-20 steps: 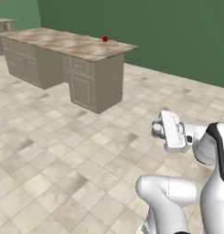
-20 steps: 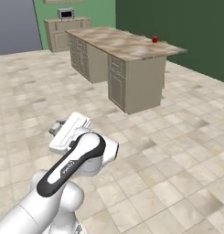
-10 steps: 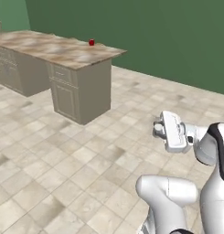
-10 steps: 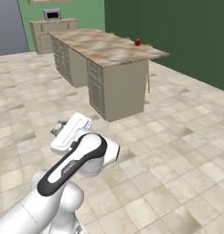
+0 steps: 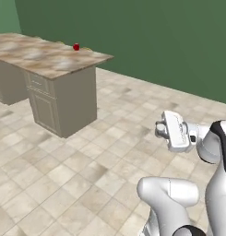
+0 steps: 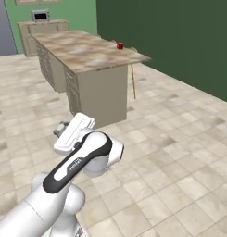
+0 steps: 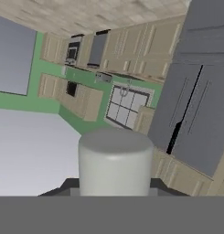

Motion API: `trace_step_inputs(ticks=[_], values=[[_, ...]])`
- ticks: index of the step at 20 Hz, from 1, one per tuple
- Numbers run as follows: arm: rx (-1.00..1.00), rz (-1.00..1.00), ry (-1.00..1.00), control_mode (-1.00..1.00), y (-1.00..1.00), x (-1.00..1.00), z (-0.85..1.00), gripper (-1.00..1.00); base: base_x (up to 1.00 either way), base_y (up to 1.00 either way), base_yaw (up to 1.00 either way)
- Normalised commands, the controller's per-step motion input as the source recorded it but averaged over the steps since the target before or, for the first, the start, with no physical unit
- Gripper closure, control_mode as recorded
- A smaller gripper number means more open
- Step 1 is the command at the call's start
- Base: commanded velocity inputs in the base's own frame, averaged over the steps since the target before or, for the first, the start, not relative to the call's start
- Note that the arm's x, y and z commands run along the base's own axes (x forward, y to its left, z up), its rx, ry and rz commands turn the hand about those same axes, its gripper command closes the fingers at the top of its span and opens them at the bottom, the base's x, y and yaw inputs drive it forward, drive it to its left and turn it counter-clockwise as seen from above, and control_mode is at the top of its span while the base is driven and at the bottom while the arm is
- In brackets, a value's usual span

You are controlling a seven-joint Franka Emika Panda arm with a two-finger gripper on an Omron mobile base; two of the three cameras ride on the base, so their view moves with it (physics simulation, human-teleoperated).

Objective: Pick up the marshmallow and place it in the cup of hot chocolate on the dining counter.

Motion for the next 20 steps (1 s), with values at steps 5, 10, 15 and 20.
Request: trace_step_inputs(ticks=[5,10,15,20], values=[[0.0,0.0,0.0,1.0,0.0,0.0,0.0,1.0,1.0,-0.75,-0.01],[0.0,0.0,0.0,1.0,0.0,0.0,0.0,1.0,1.0,-0.02,-0.1],[0.0,0.0,0.0,1.0,0.0,0.0,0.0,1.0,1.0,0.0,-0.1],[0.0,0.0,0.0,1.0,0.0,0.0,0.0,1.0,1.0,-0.21,-0.04]])
